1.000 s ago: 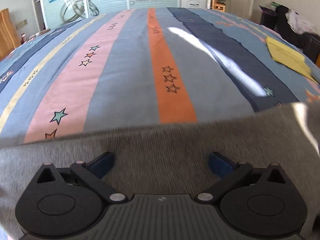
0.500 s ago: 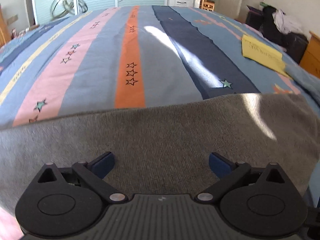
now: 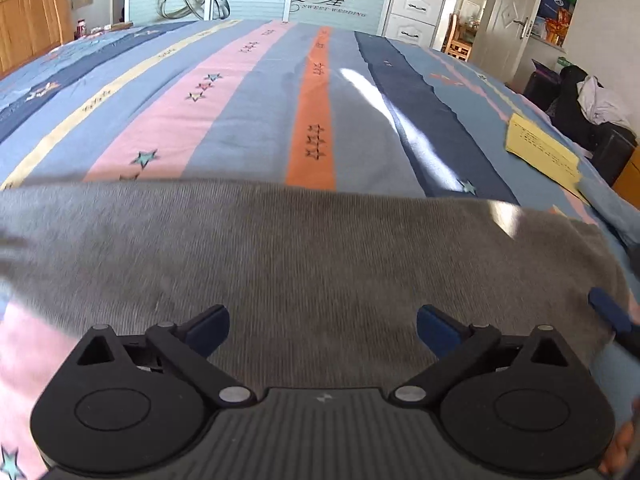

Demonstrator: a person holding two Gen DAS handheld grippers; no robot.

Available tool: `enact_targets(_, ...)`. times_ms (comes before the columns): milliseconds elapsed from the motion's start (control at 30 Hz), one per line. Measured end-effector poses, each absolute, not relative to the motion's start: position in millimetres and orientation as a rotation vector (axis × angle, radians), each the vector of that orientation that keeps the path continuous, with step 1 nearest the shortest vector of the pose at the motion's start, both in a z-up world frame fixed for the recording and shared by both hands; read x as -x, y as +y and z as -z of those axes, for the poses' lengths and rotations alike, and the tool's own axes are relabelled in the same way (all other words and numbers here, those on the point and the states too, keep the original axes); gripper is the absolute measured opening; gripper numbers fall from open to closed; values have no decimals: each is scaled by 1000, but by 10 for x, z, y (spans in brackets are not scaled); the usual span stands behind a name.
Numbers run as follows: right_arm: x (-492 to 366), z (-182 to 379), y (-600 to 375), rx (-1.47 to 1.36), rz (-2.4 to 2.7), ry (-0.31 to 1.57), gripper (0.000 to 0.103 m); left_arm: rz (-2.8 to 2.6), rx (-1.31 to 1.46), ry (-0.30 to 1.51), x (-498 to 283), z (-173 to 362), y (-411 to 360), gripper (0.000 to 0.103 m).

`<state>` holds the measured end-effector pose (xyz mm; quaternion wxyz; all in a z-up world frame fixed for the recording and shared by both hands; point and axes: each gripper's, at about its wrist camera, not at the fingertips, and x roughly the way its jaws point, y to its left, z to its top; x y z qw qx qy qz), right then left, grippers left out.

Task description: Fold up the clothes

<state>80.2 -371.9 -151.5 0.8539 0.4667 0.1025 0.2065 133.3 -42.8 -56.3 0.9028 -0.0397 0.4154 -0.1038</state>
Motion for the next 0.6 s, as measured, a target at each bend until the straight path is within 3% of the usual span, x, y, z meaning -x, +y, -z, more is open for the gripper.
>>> enact_targets(300,-1144,1258,-3960,-545,-135,465,101,182,33,886,-1458,762,-306,102)
enact_targets(400,-1108,1177,-4106,-535,-88,483,90,182,98,893,-1505,713,-188,102)
enact_targets(467,-1036,1122,-4199,-575,-87,475,91,166,130,893,-1468,674,-118,101)
enact_targets(533,-901,1096,-4319,-696,-154,450,100,172,163,883,-1340,630,-67,101)
enact_targets(600,-605,1063,-4318,-838,-299,403,103,202,207,873,-1174,593,-24,101)
